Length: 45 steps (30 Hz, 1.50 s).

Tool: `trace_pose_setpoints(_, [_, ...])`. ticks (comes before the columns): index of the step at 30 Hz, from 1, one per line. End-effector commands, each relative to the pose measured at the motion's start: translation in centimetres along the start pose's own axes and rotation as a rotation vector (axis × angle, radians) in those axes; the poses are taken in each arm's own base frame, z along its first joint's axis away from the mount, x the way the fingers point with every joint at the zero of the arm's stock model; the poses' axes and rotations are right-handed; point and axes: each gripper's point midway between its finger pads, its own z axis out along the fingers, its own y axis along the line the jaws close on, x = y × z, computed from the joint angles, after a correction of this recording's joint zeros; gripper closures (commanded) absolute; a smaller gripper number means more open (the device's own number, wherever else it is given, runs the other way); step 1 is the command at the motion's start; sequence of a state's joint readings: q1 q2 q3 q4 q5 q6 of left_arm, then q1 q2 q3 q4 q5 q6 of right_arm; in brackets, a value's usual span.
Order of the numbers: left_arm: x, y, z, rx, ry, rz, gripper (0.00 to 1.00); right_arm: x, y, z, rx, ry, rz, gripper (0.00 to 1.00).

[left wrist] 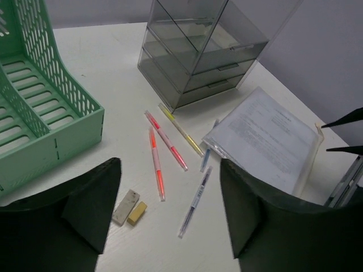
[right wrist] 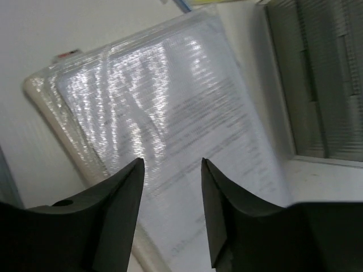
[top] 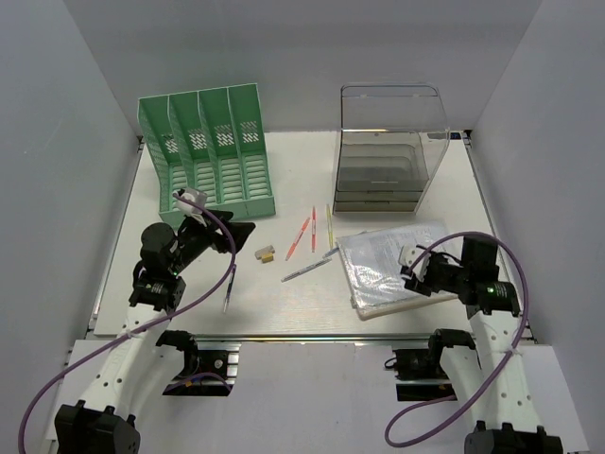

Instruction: Organize the desk

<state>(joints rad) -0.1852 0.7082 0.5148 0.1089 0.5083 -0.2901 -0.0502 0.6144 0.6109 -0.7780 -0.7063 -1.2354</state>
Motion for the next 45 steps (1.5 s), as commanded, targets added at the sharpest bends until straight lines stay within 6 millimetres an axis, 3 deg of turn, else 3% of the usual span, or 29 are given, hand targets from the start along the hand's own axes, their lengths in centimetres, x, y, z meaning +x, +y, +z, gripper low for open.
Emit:
trace_pose_setpoints(1, [0.0,-0.9,0.1,0.057,-0.002,0.005,0.24,1.0,3.4,1.3,-0.175,-0.04,-0.088,0.52])
trace_pose_setpoints(2, [0.0,-1.0,0.2,0.065,-0.004,0.006,0.38,1.6,4.3,1.5,-0.219,-0.032,-0.094,0.53])
trace_pose_setpoints(3, [0.0,-1.2,0.2,0.073,-0.003,0.004,0.43,1.8,4.7,1.6,-0.237,-0.032,-0.097,0.51])
trace_pose_setpoints(5, [0.0,-1.5,0.2,0.091,-0.004,0.0,0.49,2.1,5.1,1.6,-0.249,-0.029,-0.112,0.27])
trace_pose_setpoints(7, [-0.2,-1.8,0.1,0.104,-0.009,0.002,0.4,2.5,5.8,1.7,-0.258,-0.025,-0.135,0.15])
trace_pose_setpoints(8, [-0.3,-1.9,0.1,0.108,-0.011,0.003,0.23,2.7,5.9,1.8,-0.257,-0.019,-0.149,0.14])
trace_pose_setpoints(10, [-0.3,-2.0,0.0,0.112,-0.013,0.001,0.15,3.7,6.7,2.1,-0.278,0.002,-0.163,0.13])
trace_pose_setpoints(13, [-0.4,-2.0,0.0,0.114,-0.015,0.0,0.09,4.8,8.1,2.5,-0.319,0.019,-0.16,0.12])
trace_pose_setpoints(19, [-0.4,-2.0,0.1,0.115,-0.011,-0.008,0.07,6.2,9.1,3.9,-0.328,0.028,-0.168,0.15])
trace_pose_setpoints(31, [-0.1,-2.1,0.3,0.118,0.003,-0.016,0.06,8.6,6.8,5.6,-0.187,0.126,-0.156,0.21])
trace_pose_setpoints(40, [0.4,-1.9,0.5,0.114,0.021,-0.021,0.06,9.8,8.2,5.7,-0.234,0.148,-0.215,0.27])
trace_pose_setpoints(45, [0.7,-1.7,0.7,0.109,0.036,-0.029,0.06,11.2,9.4,5.7,-0.276,0.18,-0.289,0.36])
